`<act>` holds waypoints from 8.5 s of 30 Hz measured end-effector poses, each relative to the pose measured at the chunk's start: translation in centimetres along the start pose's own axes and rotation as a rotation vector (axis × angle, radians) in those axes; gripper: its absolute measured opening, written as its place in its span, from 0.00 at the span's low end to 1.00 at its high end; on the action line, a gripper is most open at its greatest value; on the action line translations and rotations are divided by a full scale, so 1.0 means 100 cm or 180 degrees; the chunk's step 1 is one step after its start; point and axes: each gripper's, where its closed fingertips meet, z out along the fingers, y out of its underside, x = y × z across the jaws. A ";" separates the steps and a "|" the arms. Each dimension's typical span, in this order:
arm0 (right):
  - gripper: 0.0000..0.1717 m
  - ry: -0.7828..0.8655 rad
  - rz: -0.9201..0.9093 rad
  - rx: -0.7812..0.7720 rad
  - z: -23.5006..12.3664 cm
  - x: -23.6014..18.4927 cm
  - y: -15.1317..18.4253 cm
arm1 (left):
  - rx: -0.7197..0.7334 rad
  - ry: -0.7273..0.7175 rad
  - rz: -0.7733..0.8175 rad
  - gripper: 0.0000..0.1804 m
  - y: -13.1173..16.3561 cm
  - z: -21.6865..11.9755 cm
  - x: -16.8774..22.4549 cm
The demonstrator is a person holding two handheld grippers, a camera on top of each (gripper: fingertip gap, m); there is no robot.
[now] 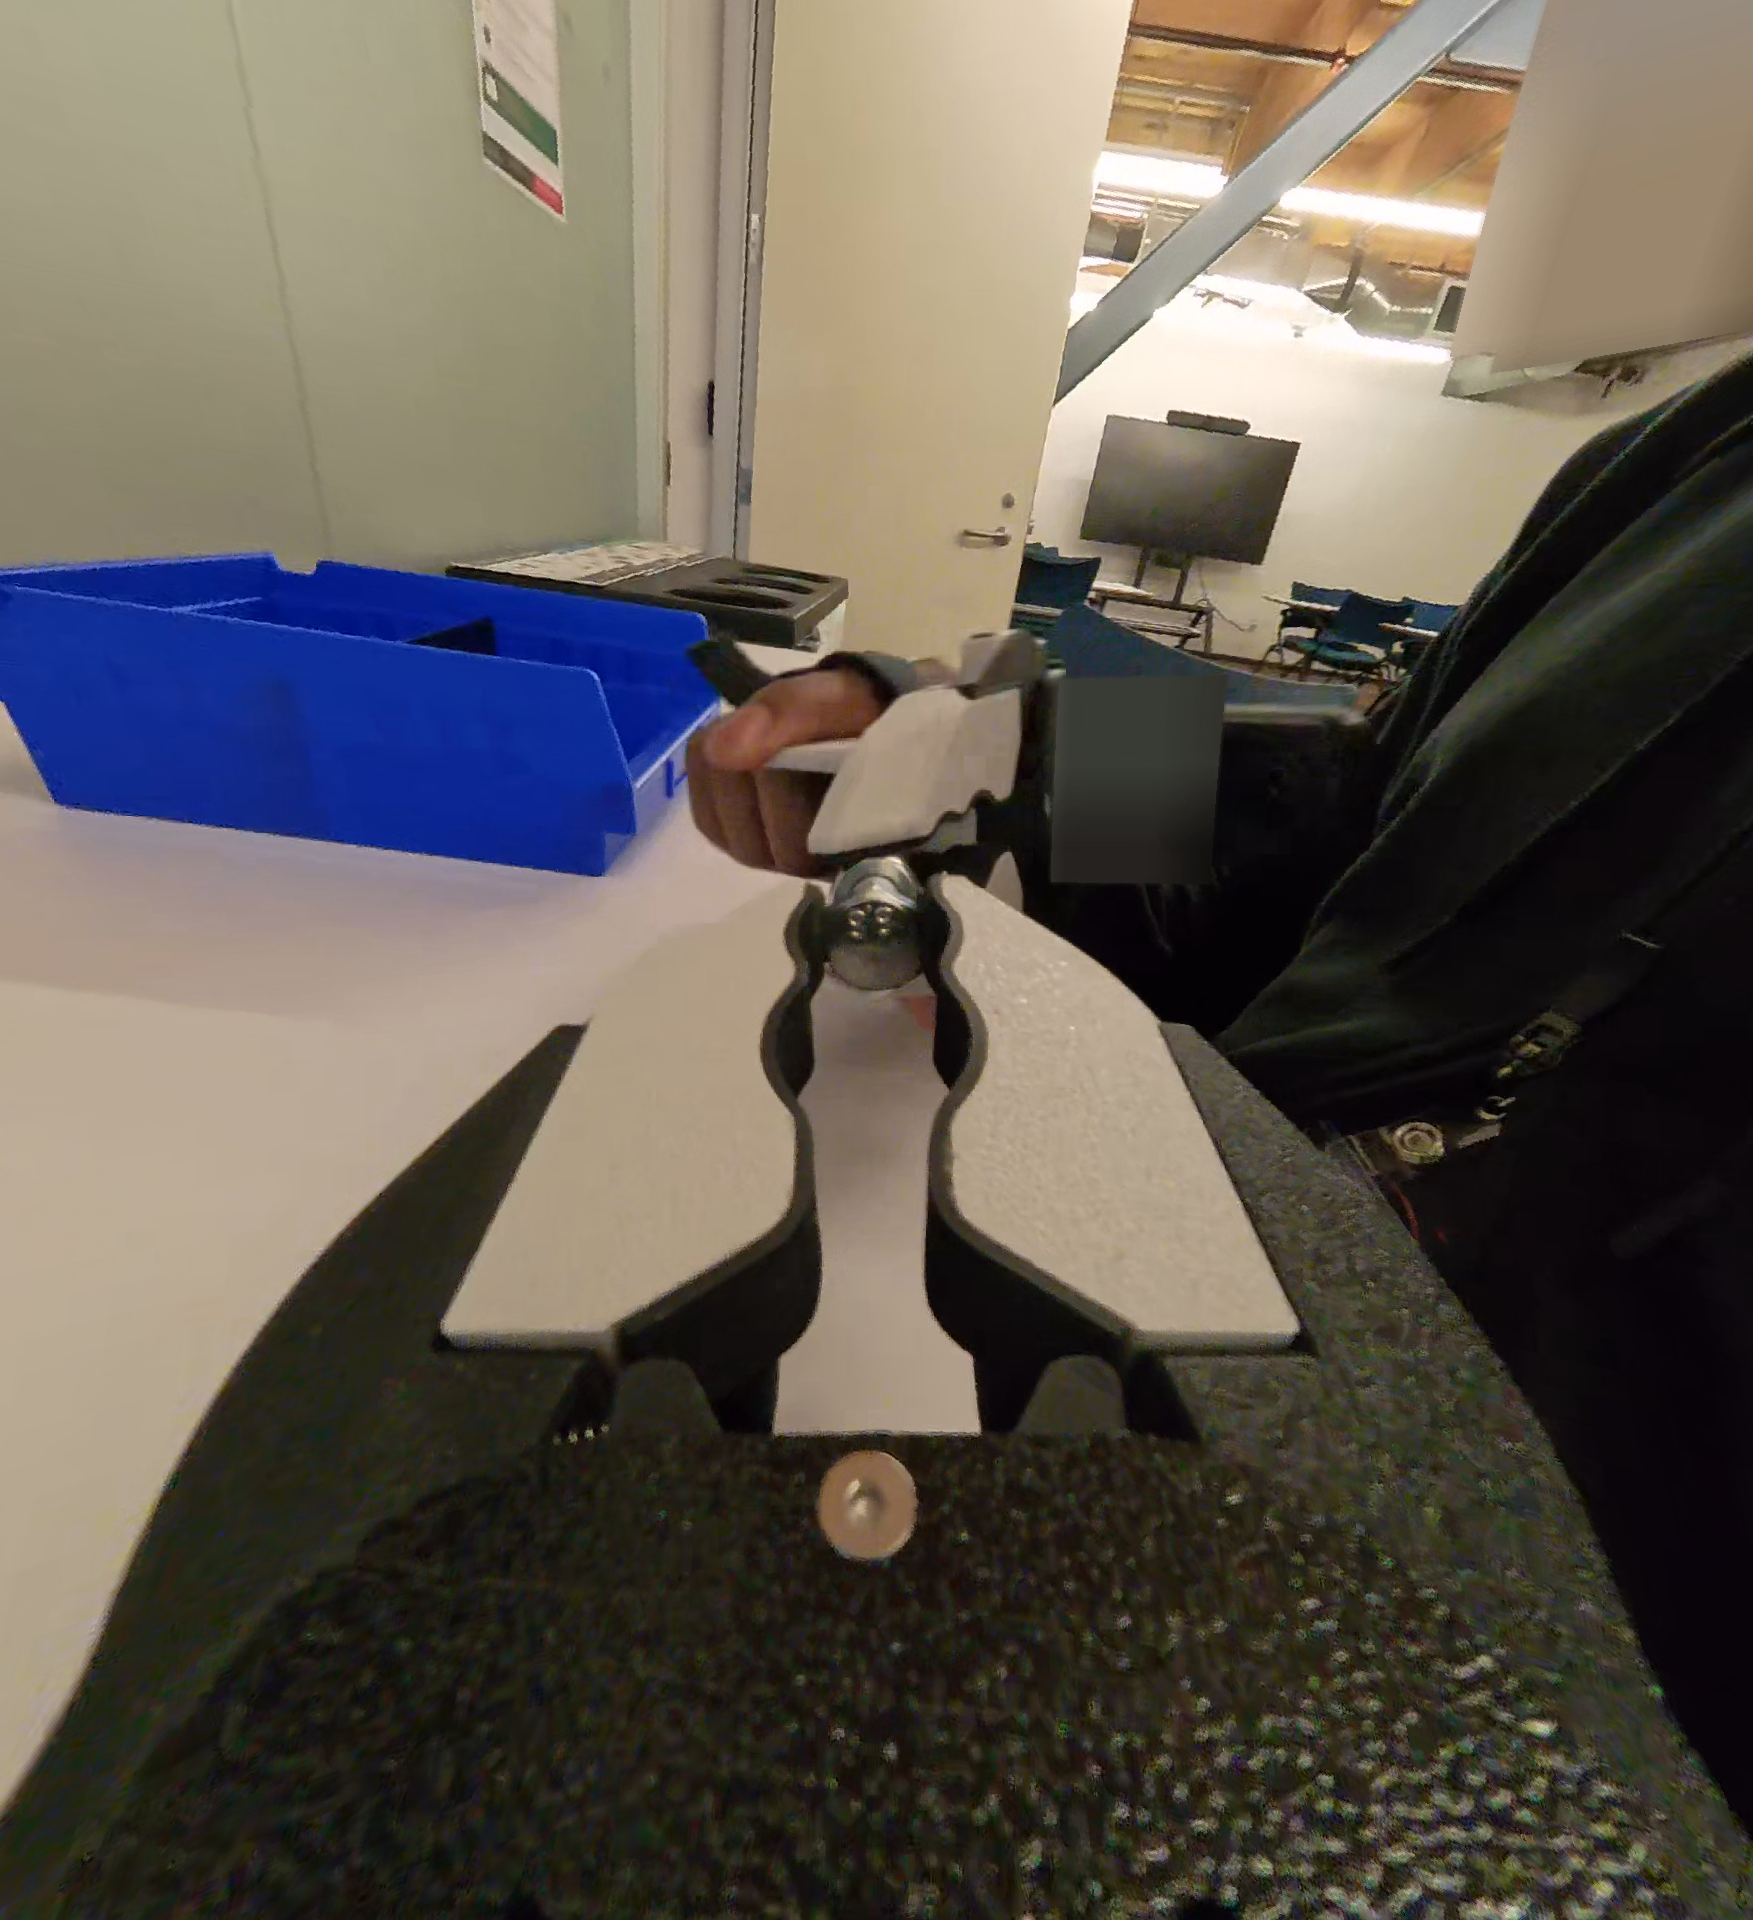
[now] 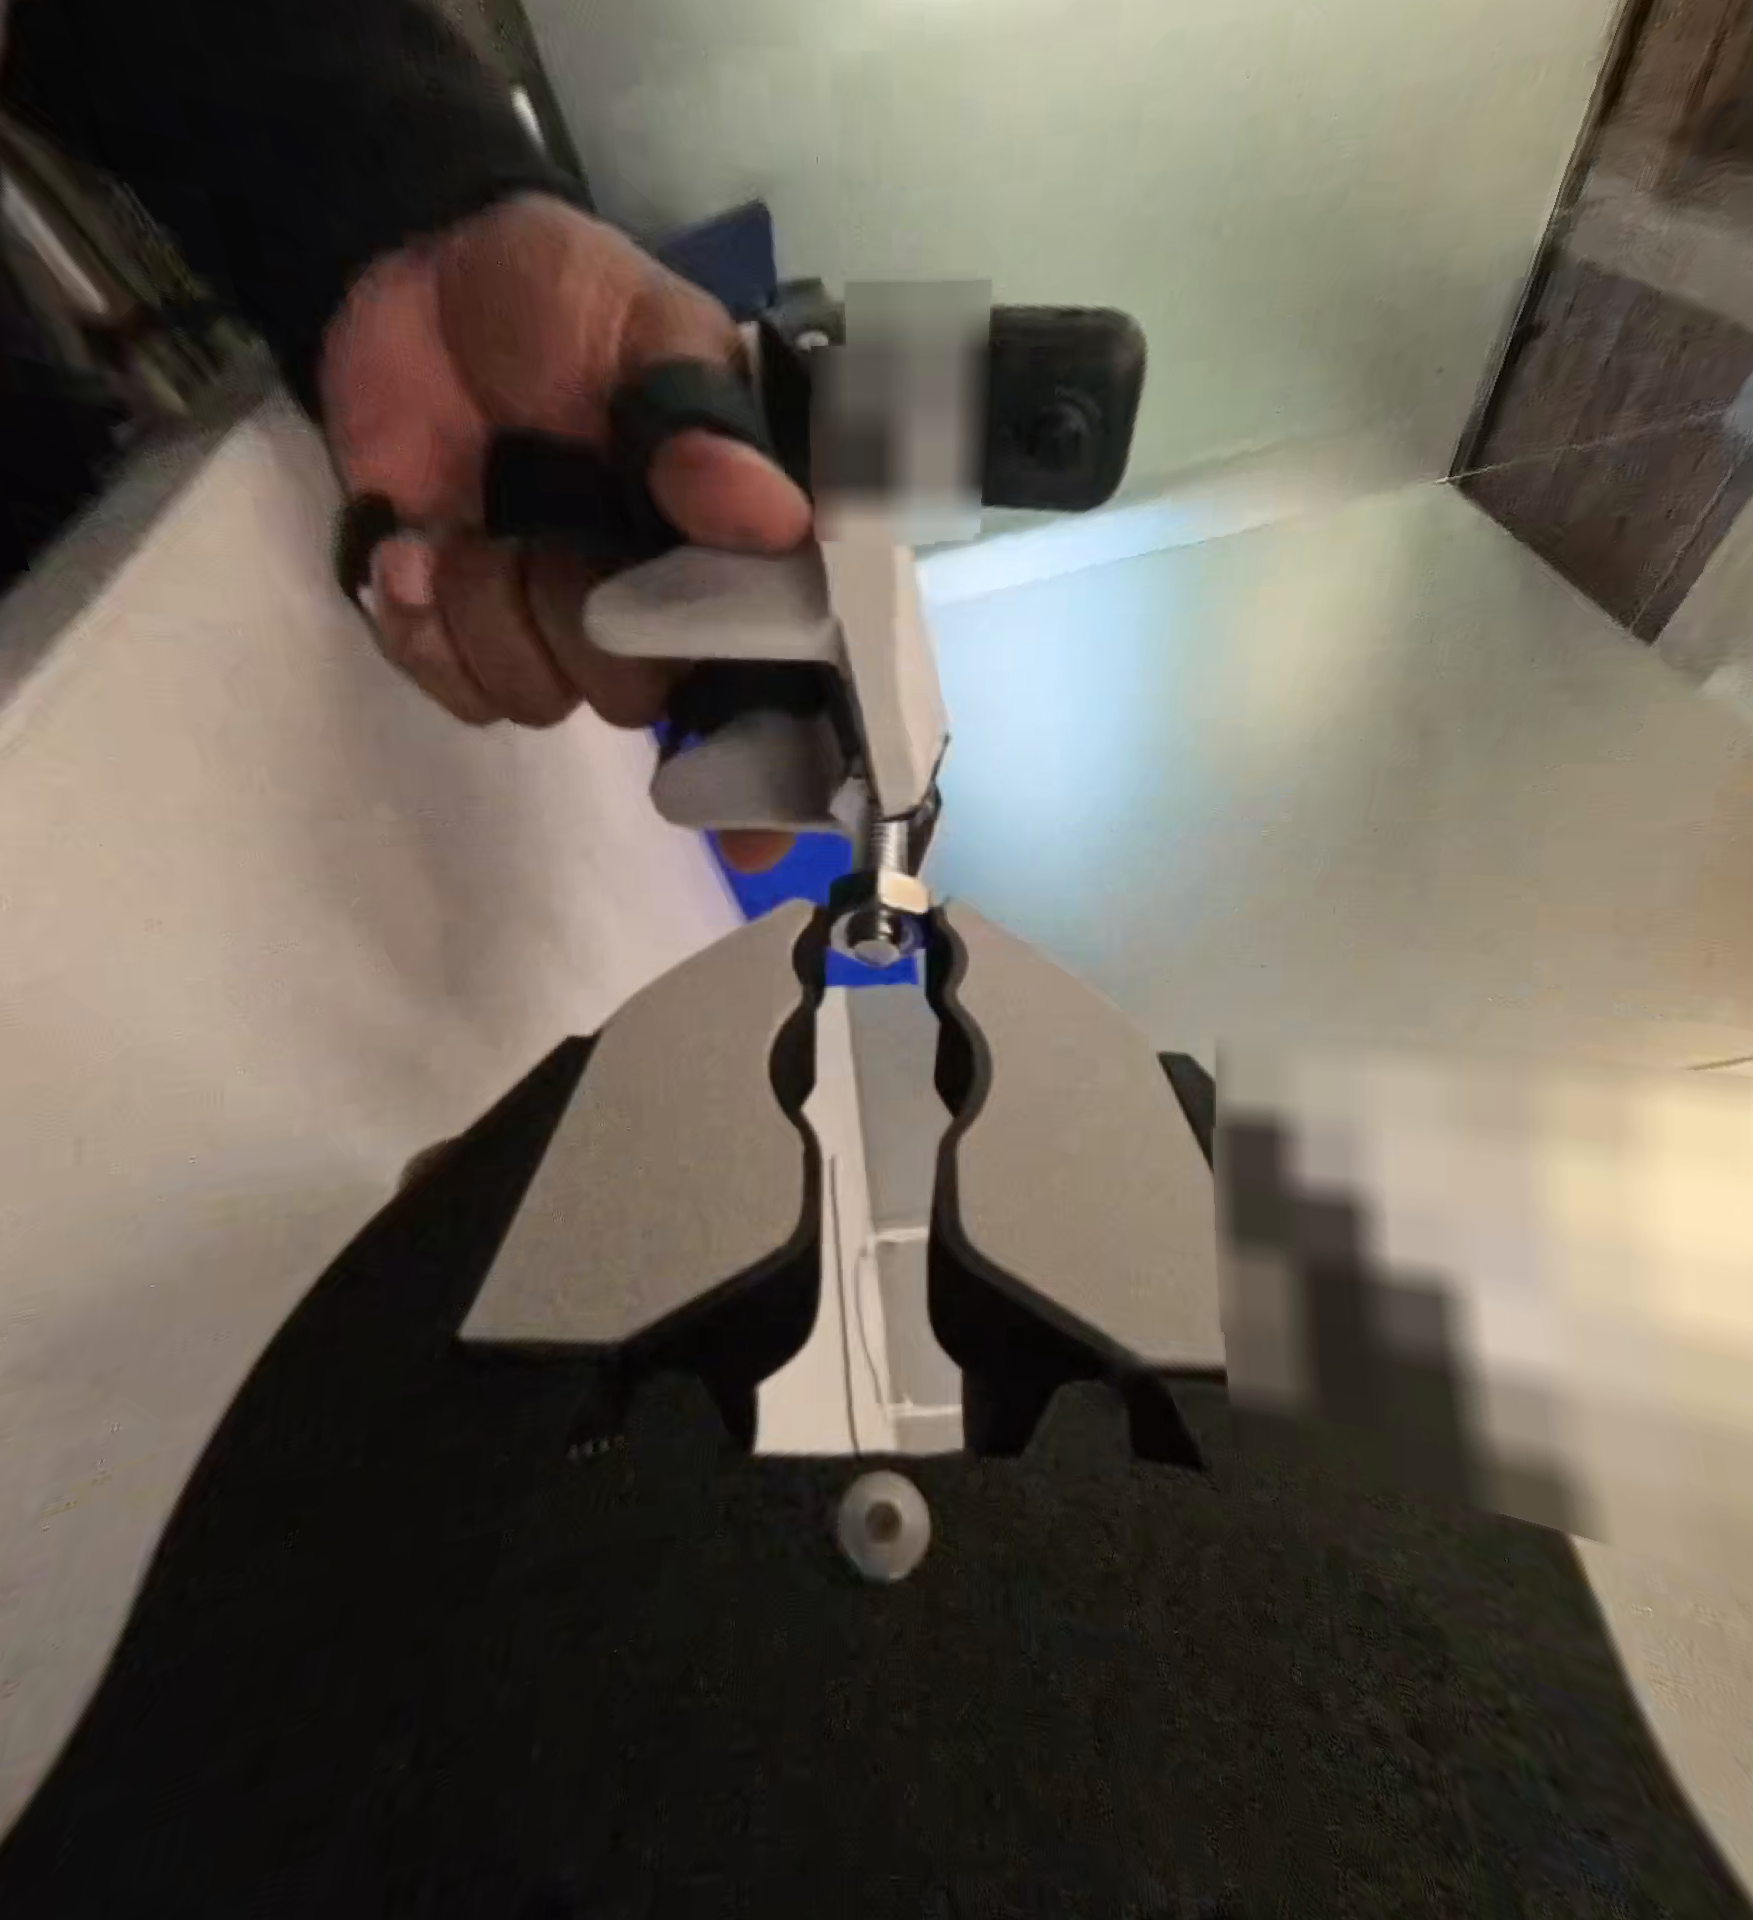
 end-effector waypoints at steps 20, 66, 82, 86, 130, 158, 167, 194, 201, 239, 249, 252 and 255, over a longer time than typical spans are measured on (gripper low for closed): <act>0.10 -0.0153 0.0611 0.0202 -0.002 0.005 -0.005 | 0.0205 0.0090 -0.0451 0.10 -0.009 0.001 0.004; 0.10 -0.0150 0.0502 0.0242 -0.010 0.013 -0.013 | 0.0314 -0.0180 0.0030 0.10 -0.012 0.004 0.000; 0.10 -0.1071 0.4567 0.0844 -0.004 0.011 -0.017 | 0.0554 -0.0080 0.0162 0.10 -0.020 -0.004 0.008; 0.10 -0.0628 0.2969 0.0471 -0.005 0.010 -0.010 | 0.0483 -0.0079 -0.0016 0.10 -0.018 -0.002 0.003; 0.11 -0.1057 0.4528 0.0661 0.001 0.008 -0.015 | 0.0570 -0.0007 -0.0133 0.10 -0.020 -0.003 0.005; 0.10 0.0204 0.0213 0.0062 -0.004 0.013 -0.014 | 0.0514 0.0063 -0.0255 0.10 -0.018 -0.001 0.003; 0.26 -0.0497 0.4375 0.0831 -0.003 0.035 -0.010 | 0.0835 0.0079 -0.0303 0.10 -0.030 -0.013 0.002; 0.11 -0.1004 0.4323 0.0564 0.007 0.006 -0.016 | 0.0770 0.0067 -0.0229 0.10 -0.027 -0.010 0.005; 0.16 0.0106 0.0300 -0.0022 0.001 0.005 -0.005 | 0.0643 0.0060 -0.0222 0.10 -0.022 -0.006 0.005; 0.20 -0.0917 0.4894 0.0872 0.009 0.019 -0.024 | 0.1049 0.0150 -0.0331 0.10 -0.037 -0.018 0.004; 0.11 0.0112 -0.0117 -0.0280 0.002 0.014 -0.006 | 0.0719 0.0091 -0.0544 0.10 -0.027 -0.008 -0.001; 0.21 0.0026 0.0774 -0.0003 -0.005 0.022 -0.012 | 0.0707 0.0020 -0.0494 0.10 -0.027 -0.006 -0.002; 0.27 -0.0132 0.2120 0.0313 -0.012 0.033 -0.014 | 0.0881 0.0017 -0.0476 0.10 -0.033 -0.013 -0.002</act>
